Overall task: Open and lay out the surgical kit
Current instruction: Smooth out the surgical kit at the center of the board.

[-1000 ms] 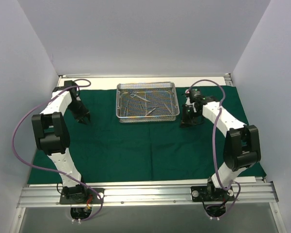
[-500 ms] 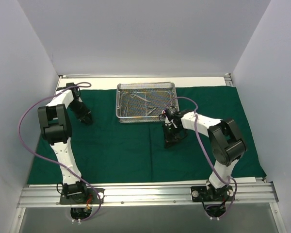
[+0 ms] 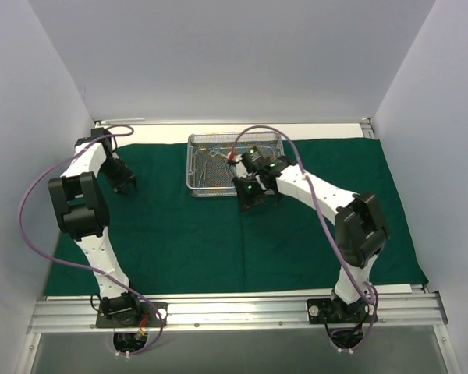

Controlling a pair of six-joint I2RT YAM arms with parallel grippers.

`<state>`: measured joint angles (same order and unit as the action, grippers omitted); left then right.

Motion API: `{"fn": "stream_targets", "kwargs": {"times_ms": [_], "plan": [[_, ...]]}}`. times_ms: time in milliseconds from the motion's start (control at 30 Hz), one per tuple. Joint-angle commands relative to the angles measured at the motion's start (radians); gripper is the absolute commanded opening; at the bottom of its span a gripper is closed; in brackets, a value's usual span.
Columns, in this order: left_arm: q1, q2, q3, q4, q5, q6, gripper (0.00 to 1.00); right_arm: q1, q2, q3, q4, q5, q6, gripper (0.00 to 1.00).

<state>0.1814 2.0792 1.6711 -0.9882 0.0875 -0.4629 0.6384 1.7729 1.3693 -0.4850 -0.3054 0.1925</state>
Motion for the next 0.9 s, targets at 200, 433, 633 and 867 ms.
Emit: {"fn": "stream_targets", "kwargs": {"times_ms": [200,433,633,867], "plan": [[0.067,0.074,0.061,0.002,0.032,0.017,0.45,0.185,0.256,0.054,0.023,-0.049,-0.080,0.00],[0.133,0.148,0.085,-0.015,0.027,0.043,0.43,0.297,0.289,-0.019,0.013,-0.063,-0.070,0.00],[0.138,0.047,0.130,-0.015,0.000,0.018,0.42,0.246,0.169,0.043,0.022,0.028,-0.050,0.00],[0.121,0.061,0.249,0.072,0.060,-0.016,0.50,-0.030,0.059,0.128,0.117,0.078,0.099,0.00]]}}
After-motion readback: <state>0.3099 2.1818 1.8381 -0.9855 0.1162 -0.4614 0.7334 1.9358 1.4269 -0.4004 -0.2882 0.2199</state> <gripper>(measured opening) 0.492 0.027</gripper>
